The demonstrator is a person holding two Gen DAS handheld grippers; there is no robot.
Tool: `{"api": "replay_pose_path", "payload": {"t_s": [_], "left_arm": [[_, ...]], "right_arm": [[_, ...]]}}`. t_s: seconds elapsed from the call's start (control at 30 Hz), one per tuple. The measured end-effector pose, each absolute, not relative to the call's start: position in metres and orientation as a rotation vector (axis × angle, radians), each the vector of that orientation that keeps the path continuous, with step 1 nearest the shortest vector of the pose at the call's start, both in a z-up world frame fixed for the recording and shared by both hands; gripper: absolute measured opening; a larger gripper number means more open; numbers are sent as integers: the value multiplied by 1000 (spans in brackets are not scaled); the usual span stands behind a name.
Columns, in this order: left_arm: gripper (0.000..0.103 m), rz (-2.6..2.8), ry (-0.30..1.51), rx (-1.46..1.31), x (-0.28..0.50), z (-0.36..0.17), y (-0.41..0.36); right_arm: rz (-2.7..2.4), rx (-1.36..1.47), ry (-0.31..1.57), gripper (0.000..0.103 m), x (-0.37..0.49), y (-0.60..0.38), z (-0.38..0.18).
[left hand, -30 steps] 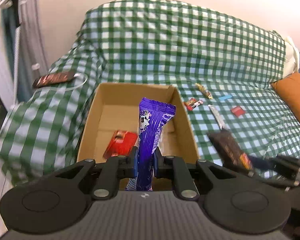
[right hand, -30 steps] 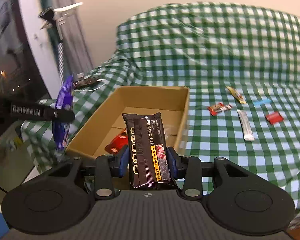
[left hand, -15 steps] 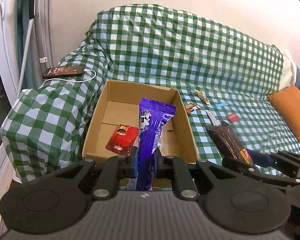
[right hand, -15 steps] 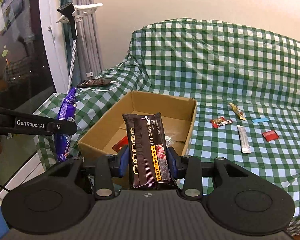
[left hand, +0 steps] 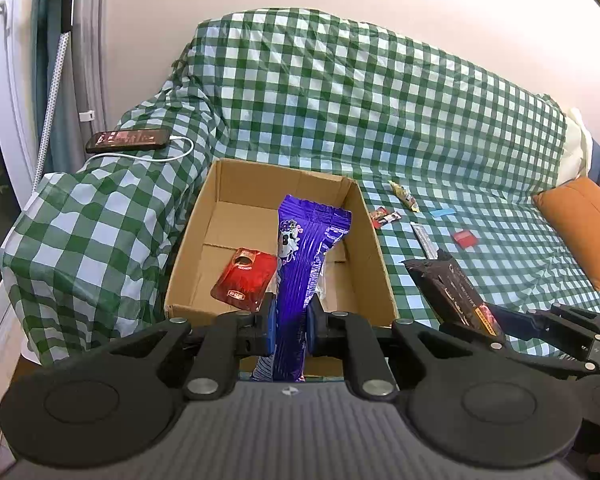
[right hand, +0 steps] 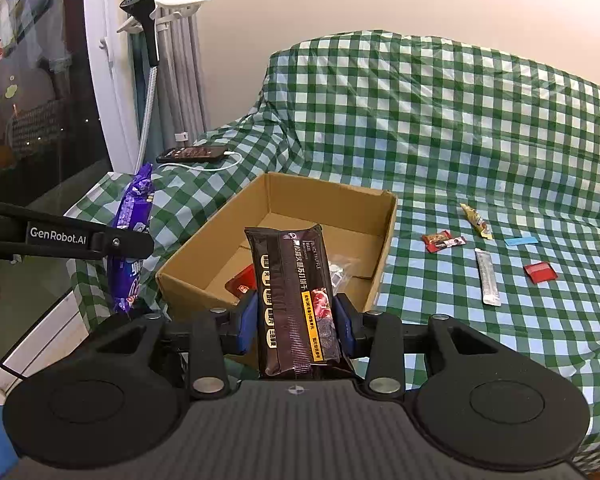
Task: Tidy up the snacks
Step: 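Carry the purple bar and chocolate bar with both tools over the box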
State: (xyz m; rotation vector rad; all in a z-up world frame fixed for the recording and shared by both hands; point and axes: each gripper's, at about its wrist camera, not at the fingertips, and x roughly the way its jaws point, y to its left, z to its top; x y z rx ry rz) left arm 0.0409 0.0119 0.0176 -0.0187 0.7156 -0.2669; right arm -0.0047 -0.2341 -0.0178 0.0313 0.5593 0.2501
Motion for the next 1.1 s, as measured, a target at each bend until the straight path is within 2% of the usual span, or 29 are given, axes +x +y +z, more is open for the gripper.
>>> {"api": "replay_pose_path", "payload": {"t_s": [1.1], "left_arm": [[16,-256,802,-15,93,-4,2]], "right_arm": [[249,33,679,42,36,-230,-38]]}}
